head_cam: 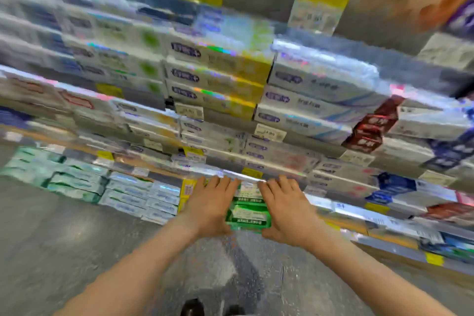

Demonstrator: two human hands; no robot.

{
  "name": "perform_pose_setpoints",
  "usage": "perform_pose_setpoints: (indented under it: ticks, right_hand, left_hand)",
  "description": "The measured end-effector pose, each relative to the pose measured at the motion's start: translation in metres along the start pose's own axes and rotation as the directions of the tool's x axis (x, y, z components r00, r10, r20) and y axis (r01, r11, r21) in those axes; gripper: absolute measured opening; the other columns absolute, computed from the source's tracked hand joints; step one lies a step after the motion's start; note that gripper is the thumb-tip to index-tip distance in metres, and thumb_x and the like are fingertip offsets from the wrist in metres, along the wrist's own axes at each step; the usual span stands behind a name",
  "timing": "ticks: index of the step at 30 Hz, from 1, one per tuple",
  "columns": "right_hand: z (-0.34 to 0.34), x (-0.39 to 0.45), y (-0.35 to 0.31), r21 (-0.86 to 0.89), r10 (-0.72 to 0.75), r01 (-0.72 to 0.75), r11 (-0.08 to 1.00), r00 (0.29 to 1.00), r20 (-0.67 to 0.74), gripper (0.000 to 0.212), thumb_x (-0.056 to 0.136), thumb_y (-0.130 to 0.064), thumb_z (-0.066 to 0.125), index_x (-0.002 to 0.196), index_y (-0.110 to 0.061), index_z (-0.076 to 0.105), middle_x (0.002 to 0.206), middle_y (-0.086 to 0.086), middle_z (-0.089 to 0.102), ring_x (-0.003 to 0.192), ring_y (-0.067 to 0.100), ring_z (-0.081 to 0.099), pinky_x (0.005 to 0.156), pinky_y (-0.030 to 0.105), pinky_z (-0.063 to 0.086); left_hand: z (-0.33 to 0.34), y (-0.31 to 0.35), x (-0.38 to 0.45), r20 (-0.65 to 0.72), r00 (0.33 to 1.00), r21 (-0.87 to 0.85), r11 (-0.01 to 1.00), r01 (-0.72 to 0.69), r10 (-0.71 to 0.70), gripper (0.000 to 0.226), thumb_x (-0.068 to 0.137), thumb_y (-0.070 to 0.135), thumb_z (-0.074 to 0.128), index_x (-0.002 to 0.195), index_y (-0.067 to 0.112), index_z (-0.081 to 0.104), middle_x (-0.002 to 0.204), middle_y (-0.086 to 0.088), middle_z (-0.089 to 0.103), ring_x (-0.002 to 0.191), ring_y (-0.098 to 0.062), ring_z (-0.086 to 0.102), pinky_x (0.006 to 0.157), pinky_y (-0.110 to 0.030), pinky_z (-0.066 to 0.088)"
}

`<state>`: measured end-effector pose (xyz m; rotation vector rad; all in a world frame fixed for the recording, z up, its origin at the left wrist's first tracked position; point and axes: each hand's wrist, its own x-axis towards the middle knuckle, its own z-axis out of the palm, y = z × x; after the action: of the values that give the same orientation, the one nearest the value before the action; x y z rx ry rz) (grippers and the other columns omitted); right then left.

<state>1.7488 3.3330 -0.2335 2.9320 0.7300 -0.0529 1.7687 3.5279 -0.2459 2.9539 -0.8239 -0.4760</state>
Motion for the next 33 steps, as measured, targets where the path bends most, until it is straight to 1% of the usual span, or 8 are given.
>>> perform_pose_setpoints:
  ticks: [2,4,9,13,17,22,25,33]
  right_hand:
    - [-0.077,0.005,-0.012,-0.01,-0.053,0.052,0.999,0.995,-0.088,0.092,0.043,-0.075,0.06,0.104,-0.007,0.068,0.085,0.005,0.064,0.075,0.024,0.056,0.065,0.032,0.051]
    - [-0.146,0.012,-0.026,-0.007,-0.108,0.109,0.994,0.972,-0.209,0.099,0.037,-0.074,0.065,0.109,-0.005,0.066,0.086,0.004,0.063,0.077,0.024,0.055,0.066,0.032,0.051]
    - [-0.29,0.022,-0.085,-0.015,-0.23,0.254,0.967,0.85,-0.475,0.101,0.055,-0.069,0.028,0.126,0.0,0.047,0.09,0.008,0.064,0.079,0.028,0.056,0.068,0.038,0.052]
    - [-0.369,0.012,-0.164,-0.063,-0.383,0.447,0.893,0.676,-0.63,0.099,0.057,-0.071,0.046,0.135,-0.01,0.04,0.103,0.007,0.064,0.093,0.026,0.044,0.075,0.042,0.051]
    - [-0.406,-0.016,-0.269,-0.178,-0.545,0.646,0.742,0.427,-0.722,0.083,0.053,-0.057,0.061,0.126,-0.021,0.045,0.107,0.014,0.062,0.095,0.029,0.042,0.08,0.039,0.031]
    - [-0.424,-0.07,-0.432,-0.264,-0.657,0.79,0.553,0.219,-0.722,0.097,0.047,-0.055,0.076,0.129,-0.01,0.049,0.108,0.016,0.062,0.096,0.029,0.04,0.079,0.04,0.029]
    - [-0.427,-0.105,-0.52,-0.273,-0.7,0.861,0.43,0.127,-0.703,0.084,0.058,-0.058,0.054,0.127,-0.01,0.047,0.105,0.016,0.063,0.095,0.033,0.05,0.08,0.04,0.03]
    - [-0.401,-0.148,-0.67,-0.304,-0.808,0.935,0.183,-0.033,-0.588,0.086,0.066,-0.059,0.043,0.134,-0.006,0.046,0.114,0.015,0.06,0.103,0.034,0.05,0.091,0.046,0.03]
  left_hand:
    - [-0.081,0.0,-0.042,-0.08,0.995,0.052,0.997,0.056,-0.051,0.095,0.075,0.06,0.064,0.146,0.019,0.015,0.139,-0.003,0.034,0.127,-0.027,0.035,0.1,-0.043,0.031]
    - [-0.153,-0.006,-0.089,-0.124,0.982,0.092,0.983,0.158,-0.146,0.09,0.075,0.053,0.064,0.145,0.02,0.018,0.138,-0.003,0.036,0.126,-0.025,0.036,0.1,-0.042,0.031]
    - [-0.254,-0.033,-0.218,-0.447,0.866,0.221,0.909,0.352,-0.226,0.098,0.028,0.067,0.065,0.112,0.017,0.055,0.086,0.0,0.063,0.073,-0.023,0.064,0.054,-0.041,0.051]
    - [-0.295,-0.034,-0.345,-0.648,0.699,0.259,0.776,0.575,-0.302,0.101,0.025,0.068,0.07,0.109,0.017,0.046,0.086,-0.002,0.063,0.072,-0.026,0.063,0.058,-0.038,0.049]
    - [-0.285,-0.032,-0.482,-0.722,0.569,0.221,0.648,0.729,-0.394,0.098,0.034,0.067,0.067,0.116,0.017,0.046,0.094,-0.004,0.063,0.081,-0.028,0.063,0.063,-0.041,0.048]
    - [-0.237,-0.017,-0.659,-0.697,0.413,0.14,0.454,0.88,-0.586,0.098,0.031,0.057,0.075,0.114,0.015,0.044,0.091,-0.008,0.062,0.078,-0.03,0.062,0.06,-0.04,0.046]
    - [-0.205,-0.002,-0.748,-0.642,0.325,0.118,0.329,0.937,-0.694,0.097,0.031,0.055,0.077,0.113,0.014,0.045,0.09,-0.008,0.062,0.076,-0.031,0.061,0.06,-0.039,0.045]
    - [-0.117,0.018,-0.863,-0.461,0.057,-0.104,0.118,0.988,-0.886,0.097,0.06,0.052,0.074,0.14,0.016,0.033,0.122,-0.005,0.048,0.107,-0.029,0.046,0.081,-0.041,0.033]
